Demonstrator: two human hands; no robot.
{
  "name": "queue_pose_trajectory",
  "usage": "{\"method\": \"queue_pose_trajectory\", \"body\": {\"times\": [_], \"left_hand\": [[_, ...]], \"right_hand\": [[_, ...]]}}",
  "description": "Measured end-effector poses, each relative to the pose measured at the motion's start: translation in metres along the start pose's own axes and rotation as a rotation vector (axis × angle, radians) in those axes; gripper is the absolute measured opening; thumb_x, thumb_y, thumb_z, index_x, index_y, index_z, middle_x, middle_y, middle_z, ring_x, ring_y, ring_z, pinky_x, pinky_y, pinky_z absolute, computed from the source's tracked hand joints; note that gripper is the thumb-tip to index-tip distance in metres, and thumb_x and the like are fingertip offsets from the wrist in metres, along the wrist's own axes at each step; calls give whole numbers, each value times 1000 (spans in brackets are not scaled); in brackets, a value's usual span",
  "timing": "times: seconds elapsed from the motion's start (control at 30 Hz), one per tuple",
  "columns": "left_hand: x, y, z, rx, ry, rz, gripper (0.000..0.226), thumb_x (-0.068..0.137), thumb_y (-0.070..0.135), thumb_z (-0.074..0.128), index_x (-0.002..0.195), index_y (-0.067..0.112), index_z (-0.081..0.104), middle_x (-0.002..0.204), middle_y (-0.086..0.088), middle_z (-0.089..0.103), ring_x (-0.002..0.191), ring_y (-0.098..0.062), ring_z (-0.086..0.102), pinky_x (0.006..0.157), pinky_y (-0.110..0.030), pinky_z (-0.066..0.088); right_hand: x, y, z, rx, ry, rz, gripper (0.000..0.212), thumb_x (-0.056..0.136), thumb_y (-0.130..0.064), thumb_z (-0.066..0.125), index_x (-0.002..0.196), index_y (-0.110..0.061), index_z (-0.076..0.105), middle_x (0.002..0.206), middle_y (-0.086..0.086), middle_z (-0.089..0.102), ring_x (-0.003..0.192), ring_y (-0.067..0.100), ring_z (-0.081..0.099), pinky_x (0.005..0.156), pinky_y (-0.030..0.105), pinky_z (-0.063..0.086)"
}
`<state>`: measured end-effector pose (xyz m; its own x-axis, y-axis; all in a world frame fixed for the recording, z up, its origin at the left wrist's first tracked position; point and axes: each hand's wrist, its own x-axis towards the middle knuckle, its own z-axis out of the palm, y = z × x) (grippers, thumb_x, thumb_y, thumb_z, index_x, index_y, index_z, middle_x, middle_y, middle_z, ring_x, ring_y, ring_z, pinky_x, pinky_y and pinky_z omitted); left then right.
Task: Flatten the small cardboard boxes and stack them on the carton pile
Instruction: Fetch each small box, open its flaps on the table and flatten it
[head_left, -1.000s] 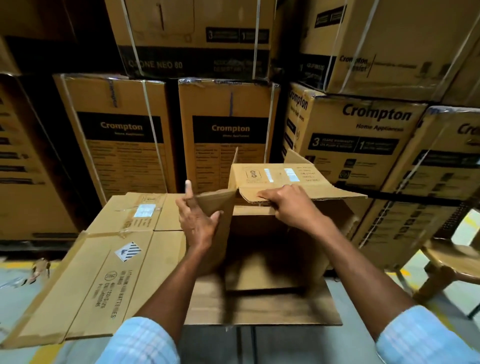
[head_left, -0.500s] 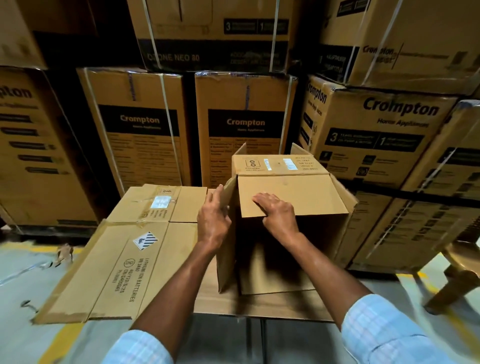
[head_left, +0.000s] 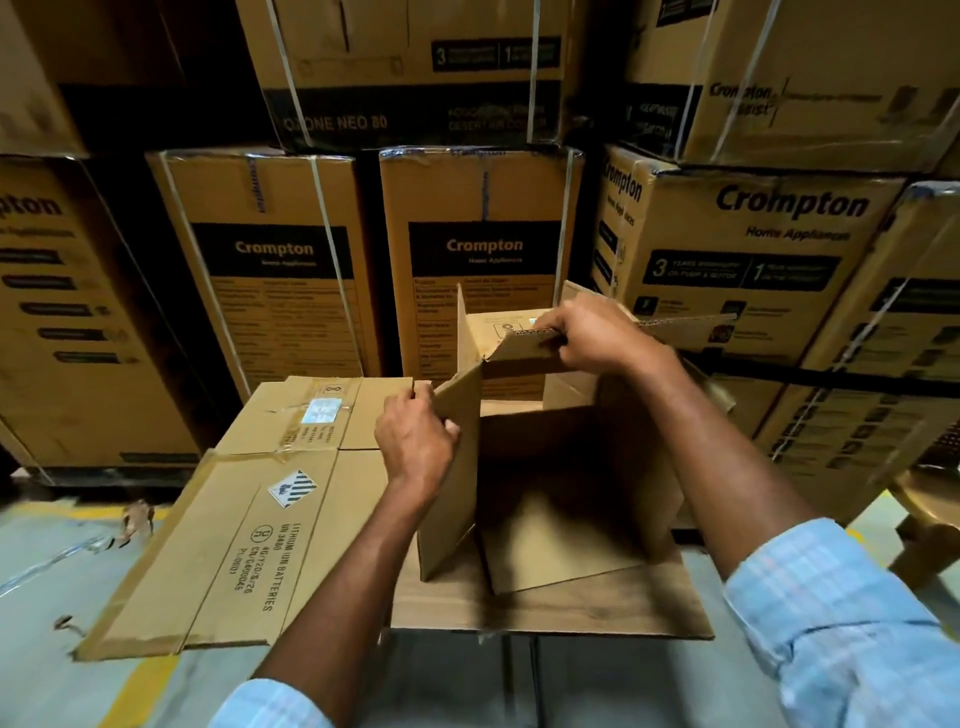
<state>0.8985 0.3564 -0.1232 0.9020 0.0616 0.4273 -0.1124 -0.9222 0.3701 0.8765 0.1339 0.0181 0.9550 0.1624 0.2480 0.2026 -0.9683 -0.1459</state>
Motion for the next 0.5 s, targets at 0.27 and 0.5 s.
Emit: {"method": "queue_pose_trajectory", "body": {"times": [0.27,0.5], "left_hand": [[29,42,-10,-176,-43,313,58,89,33,75,140,15,54,131,-5,59,120,-22,54,103,-40,48],[52,67,-7,-704,-191,239,54,91,-3,65,139,18,54,128,-7,69,116,-19,66,98,-33,57]], "right_hand": [[8,-14,-3,75,199,-120,16,81,-32,85,94,-29,76,88,-12,73,85,6,66,80,38,59],[-36,7,97,-93,1146,-76,21,90,-10,73,109,-15,67,108,9,59,99,29,58,87,43,43]]}}
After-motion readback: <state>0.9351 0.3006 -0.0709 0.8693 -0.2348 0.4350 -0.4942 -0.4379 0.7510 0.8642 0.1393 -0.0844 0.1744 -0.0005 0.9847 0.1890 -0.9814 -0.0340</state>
